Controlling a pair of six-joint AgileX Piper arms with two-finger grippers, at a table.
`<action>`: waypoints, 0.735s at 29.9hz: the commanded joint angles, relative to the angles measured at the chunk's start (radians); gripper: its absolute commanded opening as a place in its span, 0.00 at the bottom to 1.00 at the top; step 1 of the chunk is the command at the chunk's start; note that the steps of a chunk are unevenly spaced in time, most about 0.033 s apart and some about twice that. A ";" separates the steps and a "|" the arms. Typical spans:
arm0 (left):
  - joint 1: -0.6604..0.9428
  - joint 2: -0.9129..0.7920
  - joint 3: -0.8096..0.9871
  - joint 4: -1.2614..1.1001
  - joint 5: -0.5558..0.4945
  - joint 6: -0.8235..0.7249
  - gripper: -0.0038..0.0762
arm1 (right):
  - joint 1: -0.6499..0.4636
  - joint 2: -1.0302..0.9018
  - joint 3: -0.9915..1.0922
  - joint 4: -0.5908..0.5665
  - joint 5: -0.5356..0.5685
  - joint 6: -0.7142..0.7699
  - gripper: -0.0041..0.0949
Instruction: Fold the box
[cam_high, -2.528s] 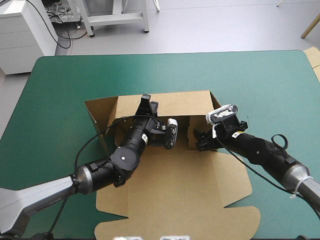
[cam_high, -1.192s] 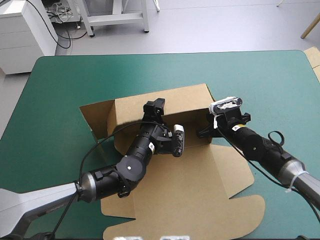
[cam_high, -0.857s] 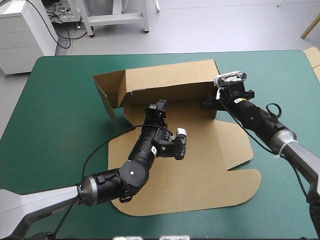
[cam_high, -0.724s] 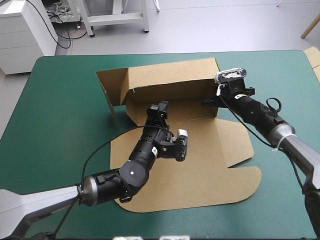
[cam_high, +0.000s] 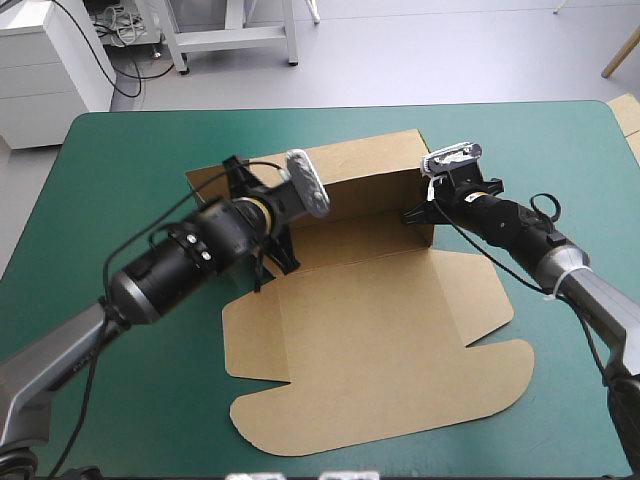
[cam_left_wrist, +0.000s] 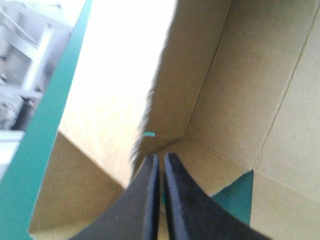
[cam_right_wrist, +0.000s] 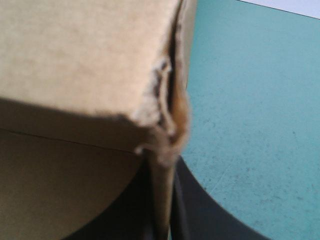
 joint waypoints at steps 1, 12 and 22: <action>0.151 -0.036 -0.131 -0.217 0.077 0.045 0.07 | -0.004 -0.040 -0.038 -0.001 -0.031 -0.002 0.02; 0.776 -0.038 -0.160 -0.774 0.200 0.047 0.07 | -0.004 -0.040 -0.038 -0.008 -0.029 -0.002 0.02; 1.282 -0.077 0.041 -1.264 0.195 0.147 0.07 | -0.004 -0.040 -0.039 -0.006 -0.019 -0.002 0.02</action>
